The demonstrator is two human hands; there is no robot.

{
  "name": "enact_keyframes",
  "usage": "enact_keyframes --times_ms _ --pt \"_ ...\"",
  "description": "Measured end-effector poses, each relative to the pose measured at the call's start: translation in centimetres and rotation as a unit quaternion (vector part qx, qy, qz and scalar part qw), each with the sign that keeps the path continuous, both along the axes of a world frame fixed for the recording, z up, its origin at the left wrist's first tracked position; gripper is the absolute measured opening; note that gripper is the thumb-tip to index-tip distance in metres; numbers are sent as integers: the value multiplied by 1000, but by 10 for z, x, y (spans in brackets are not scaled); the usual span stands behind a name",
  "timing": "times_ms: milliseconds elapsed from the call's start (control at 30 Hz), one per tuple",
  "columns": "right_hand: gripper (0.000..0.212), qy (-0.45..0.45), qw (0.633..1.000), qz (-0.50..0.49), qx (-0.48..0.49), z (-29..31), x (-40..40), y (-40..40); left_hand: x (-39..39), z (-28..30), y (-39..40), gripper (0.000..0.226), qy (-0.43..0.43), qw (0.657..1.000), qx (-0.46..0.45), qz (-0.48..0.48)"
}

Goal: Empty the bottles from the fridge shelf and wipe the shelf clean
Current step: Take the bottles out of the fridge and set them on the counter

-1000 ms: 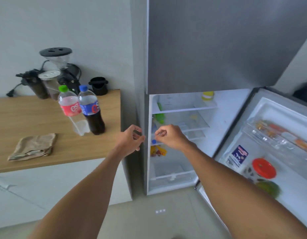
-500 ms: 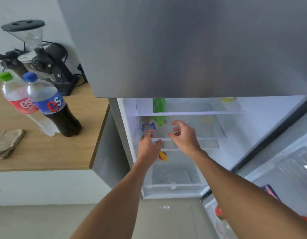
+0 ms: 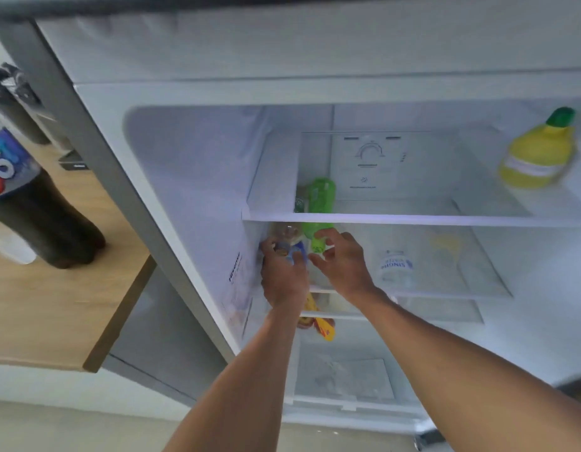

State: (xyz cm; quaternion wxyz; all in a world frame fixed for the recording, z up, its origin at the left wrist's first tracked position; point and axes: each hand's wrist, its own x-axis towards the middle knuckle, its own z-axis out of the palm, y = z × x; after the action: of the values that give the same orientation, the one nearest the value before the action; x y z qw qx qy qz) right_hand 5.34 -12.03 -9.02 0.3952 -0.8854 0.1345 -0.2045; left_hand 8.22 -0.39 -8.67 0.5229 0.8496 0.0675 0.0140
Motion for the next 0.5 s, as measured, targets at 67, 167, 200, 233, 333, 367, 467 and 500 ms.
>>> enact_keyframes --times_ms 67,167,200,233,333,367,467,500 --pt "39 -23 999 -29 8 -6 10 3 8 -10 1 35 -14 998 -60 0" --pt "36 -33 997 -63 32 -5 7 8 10 -21 6 34 -37 996 -84 -11" --pt "35 -32 996 -67 44 -2 2 10 6 -18 8 35 -47 996 -79 -18" --pt "34 -32 995 -72 54 1 -5 11 -1 -11 10 35 -57 996 -70 -27" --pt "27 -35 993 -95 60 16 -34 20 -24 12 19 35 -77 993 -69 -57" --pt "26 -39 992 -104 61 23 -44 24 -32 21 23 34 -71 993 -70 -68" --pt "30 -64 987 -134 54 50 -73 39 -57 51 38 29 -64 992 -60 -95" --pt "31 -75 986 -144 45 60 -82 45 -66 62 44 28 -62 991 -51 -105"
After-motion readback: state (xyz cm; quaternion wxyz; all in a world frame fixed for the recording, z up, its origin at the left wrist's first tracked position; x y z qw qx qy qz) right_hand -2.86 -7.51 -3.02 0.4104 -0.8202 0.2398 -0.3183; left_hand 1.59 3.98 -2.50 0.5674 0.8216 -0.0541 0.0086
